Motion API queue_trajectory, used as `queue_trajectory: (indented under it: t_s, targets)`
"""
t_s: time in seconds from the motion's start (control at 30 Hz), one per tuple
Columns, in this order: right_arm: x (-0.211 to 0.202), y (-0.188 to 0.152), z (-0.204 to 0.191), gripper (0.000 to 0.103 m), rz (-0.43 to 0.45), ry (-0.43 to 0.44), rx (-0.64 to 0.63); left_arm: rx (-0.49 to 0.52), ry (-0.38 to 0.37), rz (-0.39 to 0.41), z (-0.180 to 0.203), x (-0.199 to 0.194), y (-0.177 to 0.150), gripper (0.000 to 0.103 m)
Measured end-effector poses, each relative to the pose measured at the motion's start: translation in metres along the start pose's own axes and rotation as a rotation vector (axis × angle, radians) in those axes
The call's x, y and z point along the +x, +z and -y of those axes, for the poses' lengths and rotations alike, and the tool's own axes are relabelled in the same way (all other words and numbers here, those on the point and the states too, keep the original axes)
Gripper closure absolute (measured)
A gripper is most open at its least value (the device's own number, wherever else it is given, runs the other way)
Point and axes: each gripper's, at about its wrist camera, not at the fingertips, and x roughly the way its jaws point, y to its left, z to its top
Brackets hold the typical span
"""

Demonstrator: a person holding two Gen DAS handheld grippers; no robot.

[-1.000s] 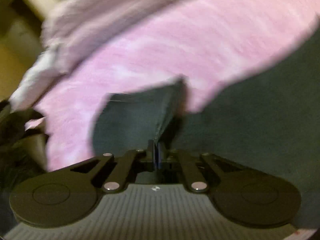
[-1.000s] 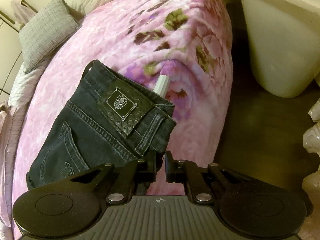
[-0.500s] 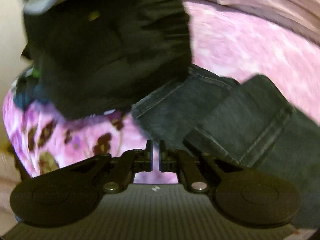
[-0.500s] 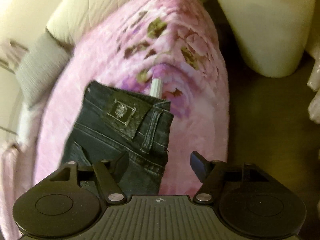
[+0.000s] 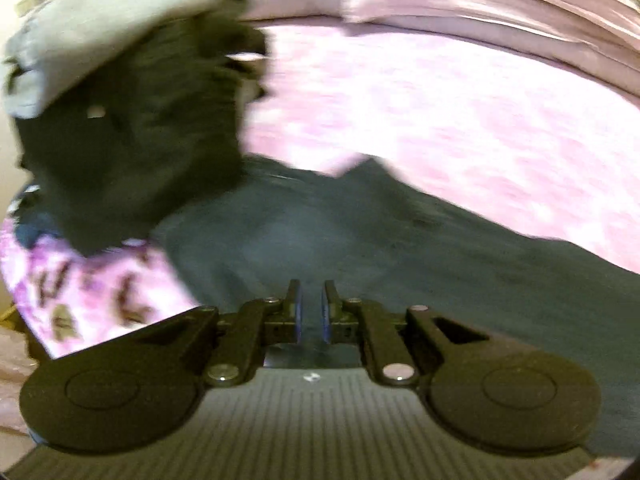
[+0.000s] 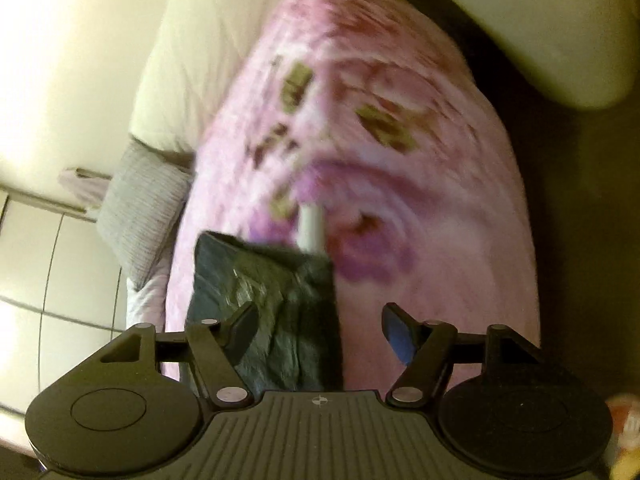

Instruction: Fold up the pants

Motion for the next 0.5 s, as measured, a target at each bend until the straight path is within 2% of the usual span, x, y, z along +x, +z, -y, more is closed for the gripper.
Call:
queue_trajectory:
  t_s: [0.03, 0.1, 0.17, 0.23, 0.27, 0.3, 0.33, 0.4, 0.5]
  targets:
    - [0.000, 0.003, -0.009, 0.063, -0.007, 0.018, -0.057, 0.011, -0.017, -0.002, 0.014, -0.003, -0.004, 0.094]
    - [-0.002, 0.006, -0.024, 0.063, -0.022, 0.038, -0.166, 0.045, -0.054, -0.010, 0.045, -0.006, -0.013, 0.094]
    - [0.002, 0.005, -0.026, 0.062, -0.050, 0.003, -0.250, 0.073, -0.080, -0.016, 0.073, -0.009, -0.023, 0.094]
    - [0.013, 0.006, -0.018, 0.062, -0.119, -0.003, -0.229, 0.078, -0.100, -0.028, 0.090, -0.007, -0.030, 0.094]
    - [0.015, 0.007, -0.020, 0.075, -0.140, 0.022, -0.214, 0.078, -0.104, -0.034, 0.096, -0.008, -0.032, 0.094]
    - [0.014, 0.008, -0.028, 0.089, -0.130, 0.011, -0.251, 0.078, -0.110, -0.036, 0.101, -0.009, -0.035, 0.094]
    - [0.011, 0.009, -0.041, 0.090, -0.130, 0.011, -0.318, 0.077, -0.114, -0.033, 0.106, -0.011, -0.037, 0.094]
    - [0.007, 0.013, -0.063, 0.093, -0.128, 0.046, -0.372, 0.074, -0.112, -0.030, 0.113, -0.014, -0.039, 0.094]
    - [0.012, 0.019, -0.110, 0.094, -0.129, 0.078, -0.552, 0.022, -0.113, -0.033, 0.114, -0.016, -0.039, 0.094]
